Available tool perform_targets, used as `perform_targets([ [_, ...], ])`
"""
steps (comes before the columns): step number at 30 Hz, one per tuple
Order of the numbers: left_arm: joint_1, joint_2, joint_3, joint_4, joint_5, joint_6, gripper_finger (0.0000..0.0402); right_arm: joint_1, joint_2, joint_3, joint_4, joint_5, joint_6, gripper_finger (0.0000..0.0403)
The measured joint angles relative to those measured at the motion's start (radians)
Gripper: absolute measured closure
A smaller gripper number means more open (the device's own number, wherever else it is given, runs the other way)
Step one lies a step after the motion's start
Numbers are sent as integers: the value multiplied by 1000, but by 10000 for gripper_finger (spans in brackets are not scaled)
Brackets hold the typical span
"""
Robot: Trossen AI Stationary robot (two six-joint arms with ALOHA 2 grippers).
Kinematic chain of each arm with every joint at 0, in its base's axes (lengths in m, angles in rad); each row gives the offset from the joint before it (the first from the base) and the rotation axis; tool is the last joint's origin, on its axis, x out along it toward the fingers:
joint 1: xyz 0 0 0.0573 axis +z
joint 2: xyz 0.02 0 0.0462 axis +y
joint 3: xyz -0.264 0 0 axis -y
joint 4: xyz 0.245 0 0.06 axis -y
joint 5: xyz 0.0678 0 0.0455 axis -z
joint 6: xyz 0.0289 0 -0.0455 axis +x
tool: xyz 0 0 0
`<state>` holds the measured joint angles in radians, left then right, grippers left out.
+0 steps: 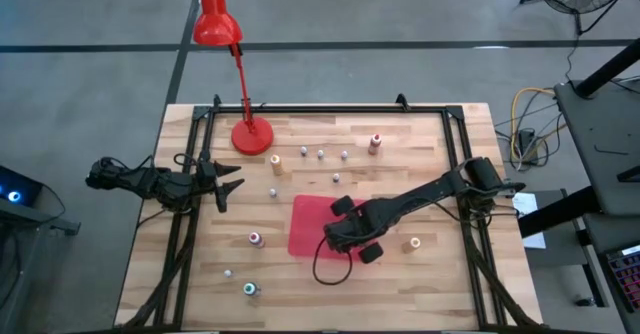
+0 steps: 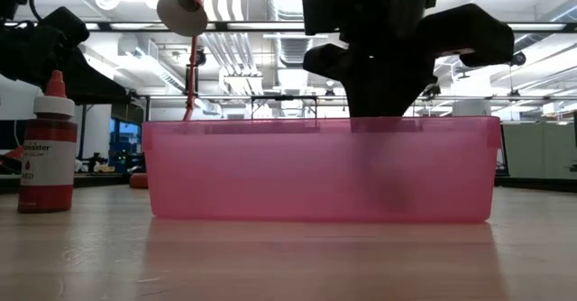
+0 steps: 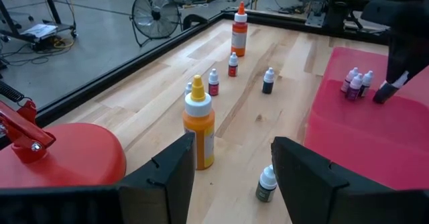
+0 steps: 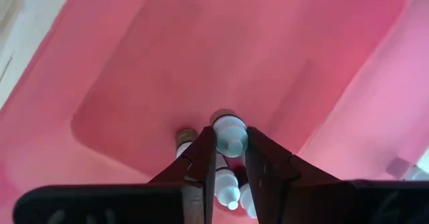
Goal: Pick & Place food coloring
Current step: Put the small green food coloring bottle in the red bin
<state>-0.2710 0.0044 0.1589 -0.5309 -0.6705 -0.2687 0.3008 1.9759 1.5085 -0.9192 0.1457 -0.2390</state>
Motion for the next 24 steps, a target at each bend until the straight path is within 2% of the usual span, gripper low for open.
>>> perform_targets([
  [6,0,0,0,0,0,0,232,-13,-5,-8,22,-43,-56,346],
  [15,0,0,0,0,0,0,232,-63,-34,-53,64,-68,80,346],
  [24,0,0,0,0,0,0,232,-58,-91,-136,151,-79,191,346],
])
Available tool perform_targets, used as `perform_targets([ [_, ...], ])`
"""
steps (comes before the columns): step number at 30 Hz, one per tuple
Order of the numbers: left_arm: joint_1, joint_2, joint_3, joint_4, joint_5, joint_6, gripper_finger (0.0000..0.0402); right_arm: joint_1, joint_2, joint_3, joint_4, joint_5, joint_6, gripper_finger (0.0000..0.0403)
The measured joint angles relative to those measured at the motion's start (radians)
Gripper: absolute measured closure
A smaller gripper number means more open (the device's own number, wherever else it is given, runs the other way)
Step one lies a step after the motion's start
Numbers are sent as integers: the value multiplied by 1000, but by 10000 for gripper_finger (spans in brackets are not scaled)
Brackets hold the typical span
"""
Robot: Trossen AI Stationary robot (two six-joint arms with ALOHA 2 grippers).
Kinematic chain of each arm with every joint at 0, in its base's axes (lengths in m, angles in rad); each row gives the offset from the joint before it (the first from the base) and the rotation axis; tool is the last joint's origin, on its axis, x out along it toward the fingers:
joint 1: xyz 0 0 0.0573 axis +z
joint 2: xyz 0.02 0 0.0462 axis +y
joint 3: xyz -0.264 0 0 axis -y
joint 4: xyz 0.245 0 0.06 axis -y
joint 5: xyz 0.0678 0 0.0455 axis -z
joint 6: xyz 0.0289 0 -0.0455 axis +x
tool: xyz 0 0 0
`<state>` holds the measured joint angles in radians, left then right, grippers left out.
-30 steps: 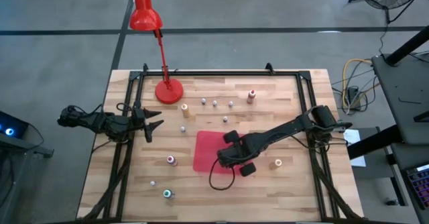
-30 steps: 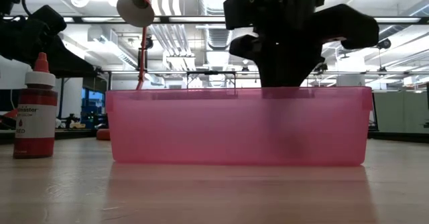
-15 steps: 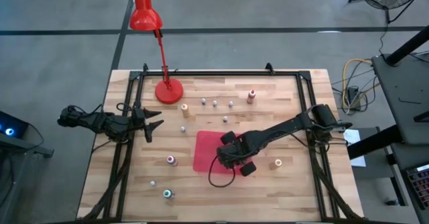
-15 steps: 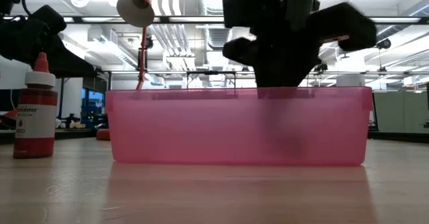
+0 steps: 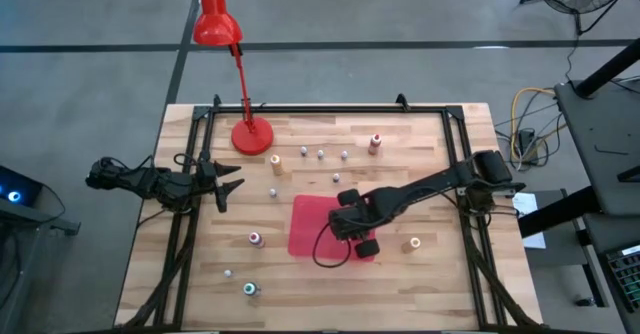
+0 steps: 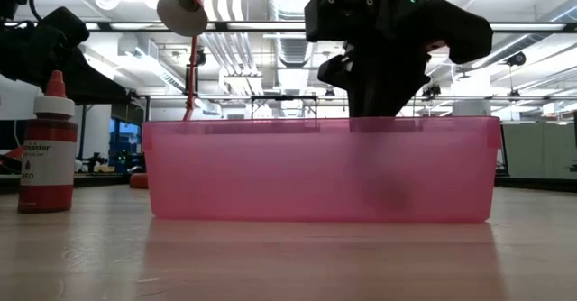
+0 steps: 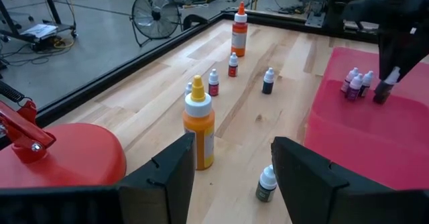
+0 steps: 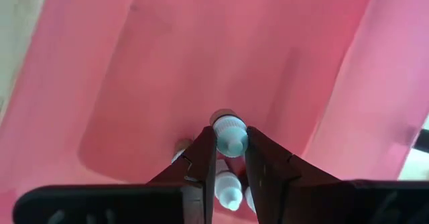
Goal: Pick & Place food coloring
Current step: Put the small green food coloring bottle in the red bin
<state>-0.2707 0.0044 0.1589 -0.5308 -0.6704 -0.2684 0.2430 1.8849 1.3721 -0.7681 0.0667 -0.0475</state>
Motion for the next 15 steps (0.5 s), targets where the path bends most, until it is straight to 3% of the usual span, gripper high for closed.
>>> perform_targets([
  [15,0,0,0,0,0,0,232,-1,-1,-62,24,-23,48,339],
])
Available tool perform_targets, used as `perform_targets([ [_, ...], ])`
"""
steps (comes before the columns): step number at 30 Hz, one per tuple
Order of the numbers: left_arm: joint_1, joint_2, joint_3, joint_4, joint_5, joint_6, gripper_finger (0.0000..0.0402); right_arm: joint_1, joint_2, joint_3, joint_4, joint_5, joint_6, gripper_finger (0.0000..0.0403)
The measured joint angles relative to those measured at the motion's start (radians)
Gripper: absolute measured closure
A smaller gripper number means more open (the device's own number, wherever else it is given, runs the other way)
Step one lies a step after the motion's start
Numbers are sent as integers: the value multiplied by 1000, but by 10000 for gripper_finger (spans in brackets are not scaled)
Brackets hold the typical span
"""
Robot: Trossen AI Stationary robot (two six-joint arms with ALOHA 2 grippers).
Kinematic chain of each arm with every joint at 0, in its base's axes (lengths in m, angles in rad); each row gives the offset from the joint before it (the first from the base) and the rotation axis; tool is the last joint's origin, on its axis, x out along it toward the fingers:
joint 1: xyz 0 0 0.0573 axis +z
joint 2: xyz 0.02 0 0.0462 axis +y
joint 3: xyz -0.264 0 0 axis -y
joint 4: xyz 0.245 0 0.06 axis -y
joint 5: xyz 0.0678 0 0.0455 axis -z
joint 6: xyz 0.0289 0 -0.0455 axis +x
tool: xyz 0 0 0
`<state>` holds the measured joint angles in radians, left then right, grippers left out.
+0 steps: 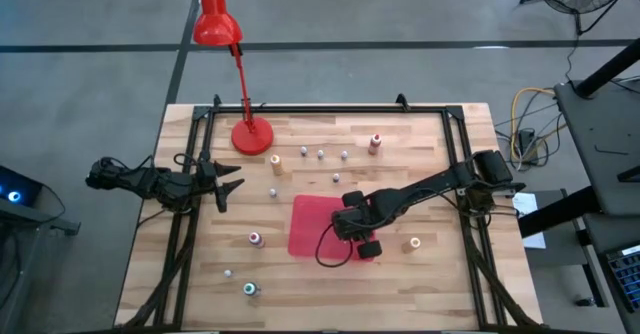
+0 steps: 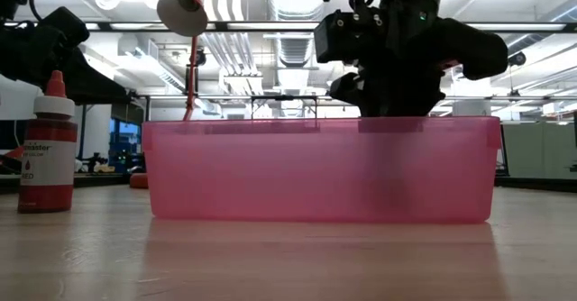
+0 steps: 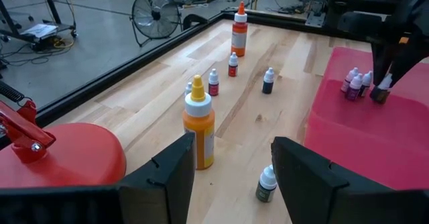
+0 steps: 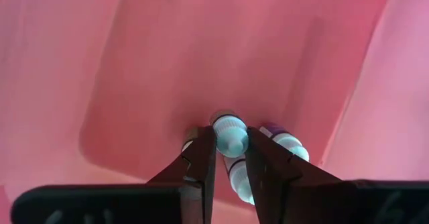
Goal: Pick & Place food coloring
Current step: Put the small green food coloring bottle in the red bin, then put the small red food coloring bottle in the red bin
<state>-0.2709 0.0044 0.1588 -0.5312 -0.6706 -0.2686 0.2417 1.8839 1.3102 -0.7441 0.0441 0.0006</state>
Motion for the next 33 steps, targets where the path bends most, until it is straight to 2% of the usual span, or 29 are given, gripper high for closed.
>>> perform_targets([
  [11,0,0,0,0,0,0,232,0,0,1,2,1,0,291],
  [25,0,0,0,0,0,0,232,-9,0,48,-4,13,0,283],
  [33,0,0,0,0,0,0,232,-10,-4,123,-59,141,0,268],
])
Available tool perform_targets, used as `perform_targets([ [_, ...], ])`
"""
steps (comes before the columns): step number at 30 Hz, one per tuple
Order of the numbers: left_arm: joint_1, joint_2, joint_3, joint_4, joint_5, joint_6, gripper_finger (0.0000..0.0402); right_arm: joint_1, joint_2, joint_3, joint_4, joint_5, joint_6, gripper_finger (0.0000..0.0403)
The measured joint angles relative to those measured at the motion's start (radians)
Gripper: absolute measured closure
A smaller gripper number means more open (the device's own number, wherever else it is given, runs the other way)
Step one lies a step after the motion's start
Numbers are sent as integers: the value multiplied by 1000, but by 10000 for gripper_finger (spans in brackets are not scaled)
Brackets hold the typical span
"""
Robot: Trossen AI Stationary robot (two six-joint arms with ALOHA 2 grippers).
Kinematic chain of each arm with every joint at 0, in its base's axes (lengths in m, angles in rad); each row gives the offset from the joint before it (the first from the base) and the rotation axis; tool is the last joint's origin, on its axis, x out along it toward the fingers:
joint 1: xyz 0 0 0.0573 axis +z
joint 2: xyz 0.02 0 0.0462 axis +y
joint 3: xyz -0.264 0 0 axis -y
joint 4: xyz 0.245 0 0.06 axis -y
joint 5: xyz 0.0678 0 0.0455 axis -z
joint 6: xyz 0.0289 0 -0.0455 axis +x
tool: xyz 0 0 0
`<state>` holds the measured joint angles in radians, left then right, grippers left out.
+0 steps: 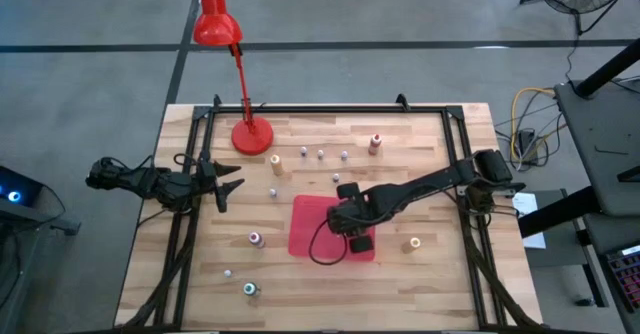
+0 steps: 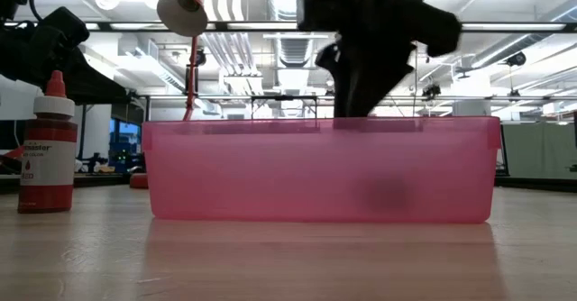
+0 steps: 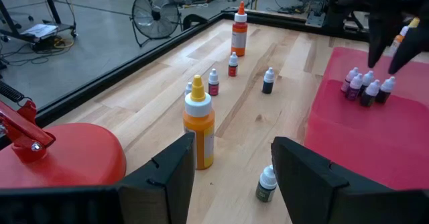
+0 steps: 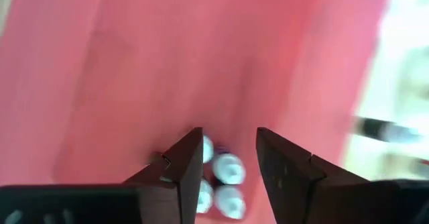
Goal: Pick & Place food coloring
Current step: Put the small red food coloring bottle in the red bin
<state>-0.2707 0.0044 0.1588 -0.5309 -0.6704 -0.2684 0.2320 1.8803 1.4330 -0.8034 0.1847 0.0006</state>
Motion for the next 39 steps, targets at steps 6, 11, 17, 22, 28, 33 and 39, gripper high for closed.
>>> perform_targets([
  [6,0,0,0,0,0,0,232,-29,-7,106,-58,83,21,248],
  [11,0,0,0,0,0,0,232,-75,-7,190,-66,81,48,222],
  [17,0,0,0,0,0,0,232,-146,-7,284,-113,80,96,193],
  [22,0,0,0,0,0,0,232,-235,-8,298,-137,75,215,175],
  [28,0,0,0,0,0,0,232,-321,-2,261,-141,72,298,166],
  [33,0,0,0,0,0,0,232,-375,39,249,-127,69,294,165],
  [39,0,0,0,0,0,0,232,-452,133,279,-130,68,300,165],
])
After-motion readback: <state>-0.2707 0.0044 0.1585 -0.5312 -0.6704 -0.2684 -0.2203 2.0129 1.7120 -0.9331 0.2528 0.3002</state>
